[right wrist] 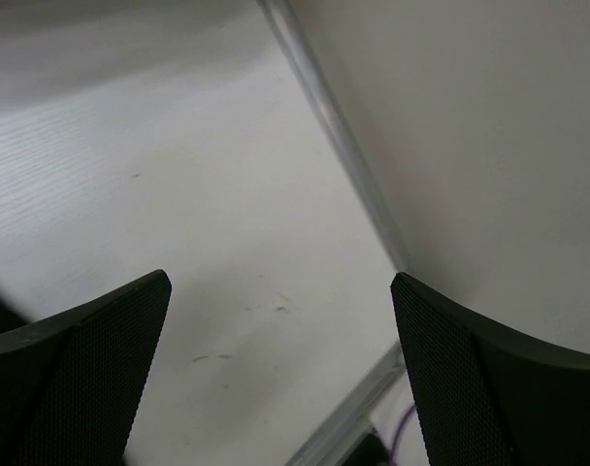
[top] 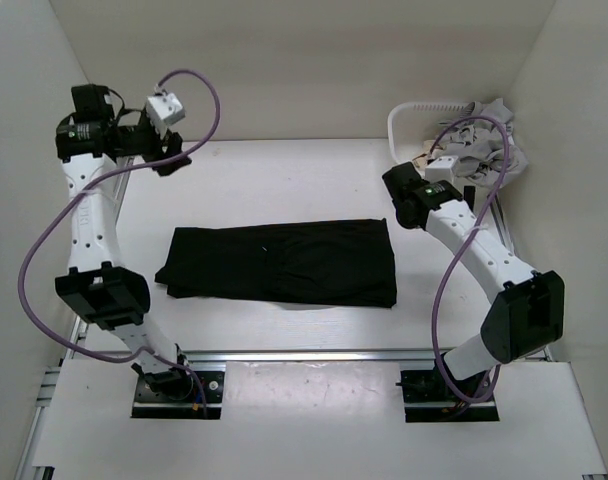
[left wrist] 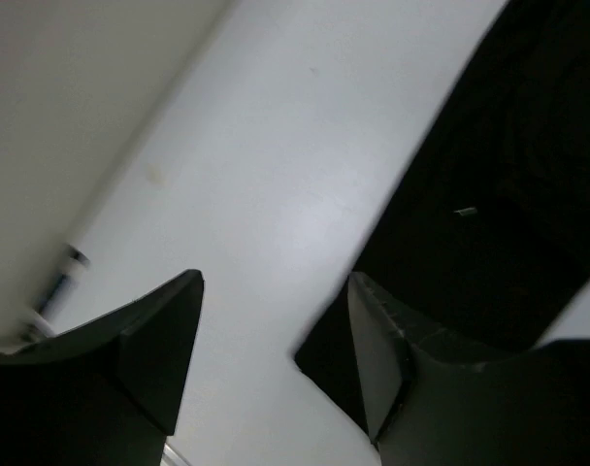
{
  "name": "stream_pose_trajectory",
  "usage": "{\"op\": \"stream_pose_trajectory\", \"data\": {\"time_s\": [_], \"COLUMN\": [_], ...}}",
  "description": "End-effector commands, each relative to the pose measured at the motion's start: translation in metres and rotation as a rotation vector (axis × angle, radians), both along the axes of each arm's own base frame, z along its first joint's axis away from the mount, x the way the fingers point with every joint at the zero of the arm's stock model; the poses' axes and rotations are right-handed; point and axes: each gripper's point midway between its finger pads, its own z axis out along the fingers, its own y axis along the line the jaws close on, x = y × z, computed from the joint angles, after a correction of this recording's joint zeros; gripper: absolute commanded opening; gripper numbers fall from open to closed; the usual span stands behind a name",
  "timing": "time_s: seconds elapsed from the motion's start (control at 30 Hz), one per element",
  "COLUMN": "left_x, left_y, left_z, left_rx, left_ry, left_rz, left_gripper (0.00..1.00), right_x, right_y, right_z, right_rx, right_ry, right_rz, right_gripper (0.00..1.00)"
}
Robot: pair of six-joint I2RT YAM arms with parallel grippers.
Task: Fold and stack the trousers
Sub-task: Fold the trousers
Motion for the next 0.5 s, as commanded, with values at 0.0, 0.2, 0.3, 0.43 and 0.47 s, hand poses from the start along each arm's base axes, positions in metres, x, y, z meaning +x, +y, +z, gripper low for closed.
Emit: {"op": "stream_pose_trajectory", "data": {"time_s": [0.0,0.2,0.3,0.43,0.47], "left_x": [-0.016,-0.057,-0.081,-0.086,-0.087], "left_y": [0.037,0.125,0.137,0.151,0.151], "left_z": [-0.078,-0.183,-0.232,-0.26,-0.27], "left_rx": [-0.029,-0.081,-0.047,-0.107,-0.108], "left_ry": [0.29,0.443,0.51,0.581,0.602], "left_rz": [0.234,0.723,0.828,0.901,0.901], "left_gripper": [0.68,0.53,0.53,0.54,0.56], "right_x": [0.016,0.012,-0.001,0.0,0.005], "right_y": [0.036,0.101,0.12,0.137,0.145], "right_z": [-0.035,-0.112,-0.147,-0.167,-0.173], "right_rx": [0.241,0.728,0.85,0.98,1.039], "right_ry": [0.03,0.215,0.319,0.315,0.309], "right_rz": [0.109,0.298,0.31,0.309,0.319], "right_gripper": [0.99,0.99,0.99,0.99,0.99]}}
